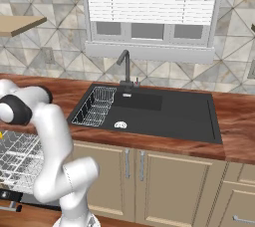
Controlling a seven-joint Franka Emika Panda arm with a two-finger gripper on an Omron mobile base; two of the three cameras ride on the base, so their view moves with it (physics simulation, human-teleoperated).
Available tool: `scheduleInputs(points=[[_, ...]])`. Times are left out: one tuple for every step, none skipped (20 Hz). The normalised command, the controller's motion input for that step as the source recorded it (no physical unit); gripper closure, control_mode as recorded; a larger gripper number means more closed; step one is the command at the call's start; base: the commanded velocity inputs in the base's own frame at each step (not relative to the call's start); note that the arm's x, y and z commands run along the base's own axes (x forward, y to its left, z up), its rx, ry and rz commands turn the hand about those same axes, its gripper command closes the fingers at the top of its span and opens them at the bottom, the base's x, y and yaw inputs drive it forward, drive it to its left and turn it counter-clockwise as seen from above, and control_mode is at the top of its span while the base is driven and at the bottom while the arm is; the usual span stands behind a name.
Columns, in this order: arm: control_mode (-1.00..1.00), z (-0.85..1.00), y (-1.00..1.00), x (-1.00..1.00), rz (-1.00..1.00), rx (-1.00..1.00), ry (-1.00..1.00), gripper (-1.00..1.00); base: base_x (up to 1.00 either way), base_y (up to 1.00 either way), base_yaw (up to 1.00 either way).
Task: Pick up the cup and bowl from the counter, place them in the dishwasher, and close the dishwasher door.
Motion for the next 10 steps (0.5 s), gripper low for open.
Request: scheduleInputs(points=[[-1.00,-0.58,0.00,0.01,0.04,-0.07,0.07,1.00,0.00,0.00,0.00],[-1.00,-0.59,0.00,0.05,0.03,-0.09,0.08,1.00,0.00,0.00,0.00],[-1.00,-0.58,0.00,0.03,0.03,-0.11,0.09,1.00,0.00,0.00,0.00],[-1.00,-0.63,0.01,0.04,0.03,-0.11,0.10,1.00,0.00,0.00,0.00],[-1.00,-0.59,0.04,0.08,0.03,-0.11,0.10,1.00,0.00,0.00,0.00],[-1.00,-0.58,0.04,0.08,0.03,-0.11,0.09,1.00,0.00,0.00,0.00],[-1.00,-0.49,0.03,0.06,0.03,-0.12,0.08,1.00,0.00,0.00,0.00],[-1.00,-0.43,0.02,0.11,0.03,-0.13,0.07,1.00,0.00,0.00,0.00],[-1.00,-0.43,0.01,0.12,0.03,-0.13,0.06,1.00,0.00,0.00,0.00],[-1.00,-0.41,0.01,0.18,0.03,-0.15,0.05,1.00,0.00,0.00,0.00]])
